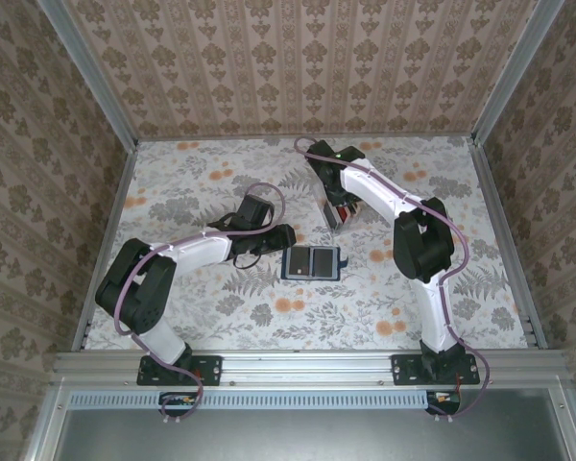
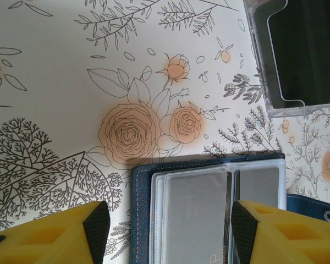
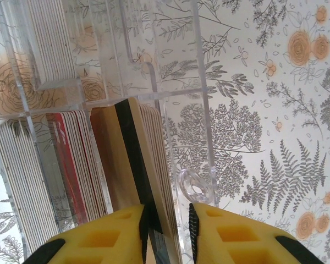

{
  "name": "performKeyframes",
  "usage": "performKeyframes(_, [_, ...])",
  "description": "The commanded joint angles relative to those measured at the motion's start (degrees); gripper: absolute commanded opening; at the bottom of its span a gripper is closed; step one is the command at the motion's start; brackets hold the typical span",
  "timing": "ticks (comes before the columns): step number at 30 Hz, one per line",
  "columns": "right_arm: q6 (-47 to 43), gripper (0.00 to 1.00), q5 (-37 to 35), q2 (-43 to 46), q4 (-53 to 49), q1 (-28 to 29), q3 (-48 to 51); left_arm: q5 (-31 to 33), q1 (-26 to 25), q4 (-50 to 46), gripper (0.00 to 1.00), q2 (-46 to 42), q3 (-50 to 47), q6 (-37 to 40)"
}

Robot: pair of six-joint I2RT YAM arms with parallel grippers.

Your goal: Put the credit cards into the card holder

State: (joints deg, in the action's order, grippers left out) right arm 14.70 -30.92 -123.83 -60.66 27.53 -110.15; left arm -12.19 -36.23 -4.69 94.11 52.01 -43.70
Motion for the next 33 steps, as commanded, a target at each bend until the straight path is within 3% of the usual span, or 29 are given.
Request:
performKeyframes(1, [-0.5, 0.27, -3.4, 2.6, -2.2, -0.3, -1.1, -0.3, 0.4, -1.3, 0.63, -1.0, 0.1, 0.6])
performKeyframes(19, [-0.4, 0.17, -3.2, 5.0, -2.3, -0.3, -0.6, -0.6, 0.4, -1.5, 0.63, -0.3, 0.6, 0.5])
performKeyframes(33, [3.2, 0.04, 12.4, 12.6, -1.5, -0.4, 2.6, -0.8, 0.4, -1.9, 0.63, -1.1, 1.3, 0.5])
